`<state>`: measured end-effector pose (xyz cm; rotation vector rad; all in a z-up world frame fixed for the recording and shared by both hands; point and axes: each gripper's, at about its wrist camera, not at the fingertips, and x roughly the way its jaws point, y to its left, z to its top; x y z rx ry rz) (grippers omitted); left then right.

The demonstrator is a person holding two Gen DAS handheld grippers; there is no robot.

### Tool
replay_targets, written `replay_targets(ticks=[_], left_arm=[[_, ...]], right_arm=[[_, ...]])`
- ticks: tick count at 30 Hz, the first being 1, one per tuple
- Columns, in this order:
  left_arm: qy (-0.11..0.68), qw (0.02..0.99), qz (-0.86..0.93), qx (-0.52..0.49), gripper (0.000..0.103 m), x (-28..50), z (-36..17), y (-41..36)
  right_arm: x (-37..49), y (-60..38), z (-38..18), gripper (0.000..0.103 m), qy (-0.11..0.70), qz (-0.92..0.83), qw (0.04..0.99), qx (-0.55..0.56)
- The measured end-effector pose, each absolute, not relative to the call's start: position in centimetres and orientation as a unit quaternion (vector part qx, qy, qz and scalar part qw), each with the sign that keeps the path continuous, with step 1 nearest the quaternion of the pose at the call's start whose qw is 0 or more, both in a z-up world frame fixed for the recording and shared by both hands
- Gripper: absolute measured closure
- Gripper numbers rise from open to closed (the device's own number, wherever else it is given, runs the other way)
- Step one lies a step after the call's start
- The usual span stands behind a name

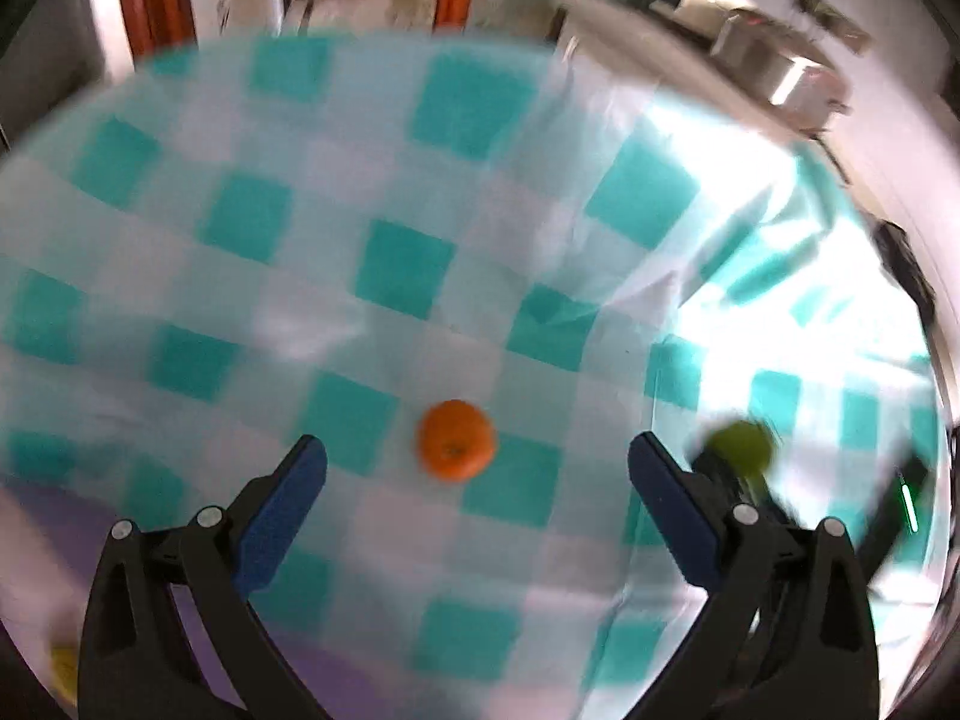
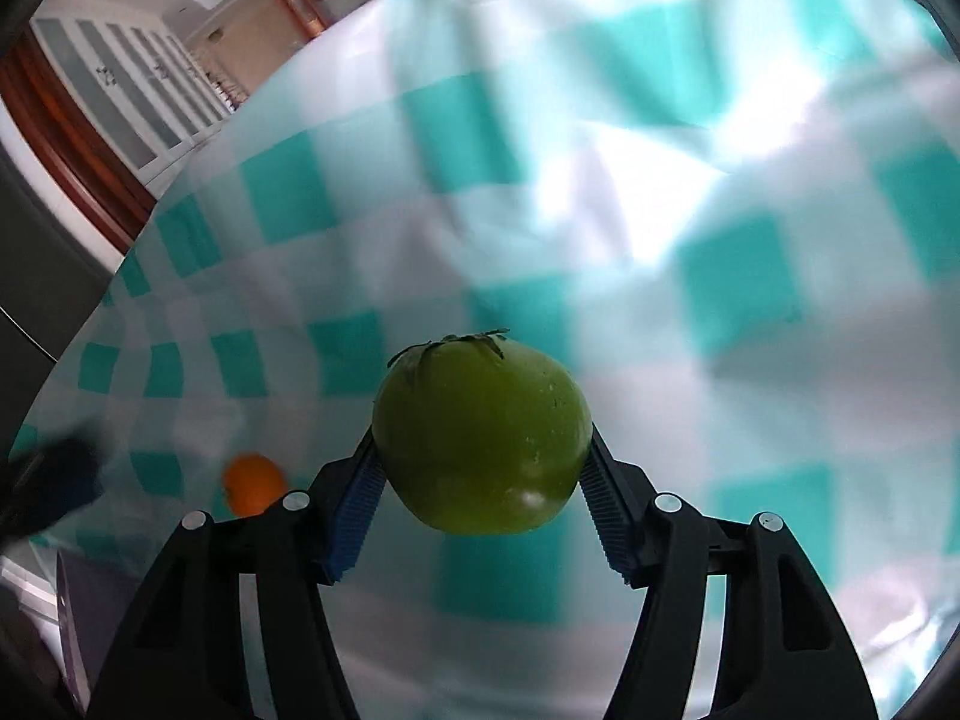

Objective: Organize fruits
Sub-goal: 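Grasp another green tomato with the right gripper while the left grasps the last tangerine, then carry the tangerine and green tomato over the white box with both grippers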

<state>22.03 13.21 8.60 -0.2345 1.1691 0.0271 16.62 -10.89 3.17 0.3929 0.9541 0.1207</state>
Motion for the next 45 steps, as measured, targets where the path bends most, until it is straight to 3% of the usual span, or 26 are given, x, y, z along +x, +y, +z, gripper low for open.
replay_targets(ticks=[7,13,15,18,31,45], left_arm=[[0.569,0.811,0.12,-0.067,0.006,23.3,0.1,12.1],[0.527,0.841,0.106,-0.065,0.011,23.3,-0.7,12.9],[0.513,0.849,0.108,-0.059,0.024,23.0,-0.6,13.1],[0.499,0.862,0.081,-0.038,0.059,22.4,-0.1,12.2],[0.511,0.86,0.014,-0.003,0.059,18.2,0.8,7.8],[0.516,0.857,0.002,-0.011,0.059,18.8,1.9,9.3]], right_arm=[[10.9,-15.1,1.9,0.041,0.47,0.057,0.863,0.176],[9.5,-14.5,1.1,0.041,0.468,0.077,0.866,0.16],[9.4,-14.2,1.0,0.041,0.465,0.082,0.868,0.155],[9.2,-14.4,1.0,0.041,0.461,0.09,0.87,0.147],[8.4,-13.8,0.9,0.04,0.447,0.091,0.883,0.114],[8.3,-13.9,0.9,0.04,0.445,0.091,0.883,0.117]])
